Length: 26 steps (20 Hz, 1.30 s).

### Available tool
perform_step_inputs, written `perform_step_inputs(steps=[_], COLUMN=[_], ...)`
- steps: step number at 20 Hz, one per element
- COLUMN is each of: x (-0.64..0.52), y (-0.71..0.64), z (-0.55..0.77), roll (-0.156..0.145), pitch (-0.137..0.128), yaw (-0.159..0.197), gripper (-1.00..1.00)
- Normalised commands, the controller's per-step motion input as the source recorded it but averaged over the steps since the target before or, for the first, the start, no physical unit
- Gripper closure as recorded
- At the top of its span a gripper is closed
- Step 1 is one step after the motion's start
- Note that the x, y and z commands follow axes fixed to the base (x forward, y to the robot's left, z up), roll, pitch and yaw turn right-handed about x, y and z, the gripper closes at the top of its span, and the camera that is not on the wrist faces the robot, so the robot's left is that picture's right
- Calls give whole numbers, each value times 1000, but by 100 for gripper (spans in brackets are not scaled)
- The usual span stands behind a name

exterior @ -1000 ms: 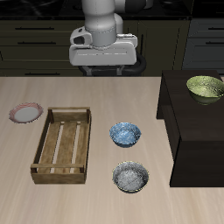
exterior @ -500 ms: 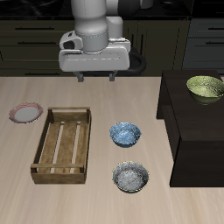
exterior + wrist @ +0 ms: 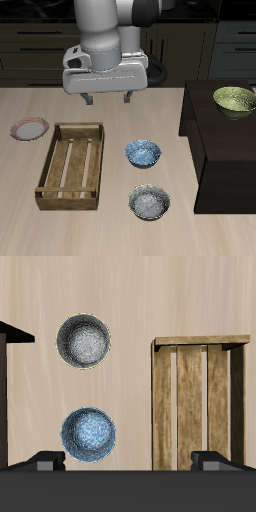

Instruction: Place the green bowl and the black bowl in the wooden tray

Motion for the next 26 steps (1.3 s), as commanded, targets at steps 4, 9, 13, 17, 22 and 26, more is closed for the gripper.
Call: perform_step_inputs(steps=[4, 9, 13, 17, 22, 26], x=[296, 371, 345, 355, 357, 422], y=[42, 75, 80, 27, 79, 86], z=[-18, 24, -51, 37, -5, -118], roll=[16, 2, -1, -1, 9, 20], pitch=[5, -11, 4, -6, 1, 7], yaw=[41, 34, 45, 4, -6, 9], gripper=[-100, -100, -100, -100, -100, -100])
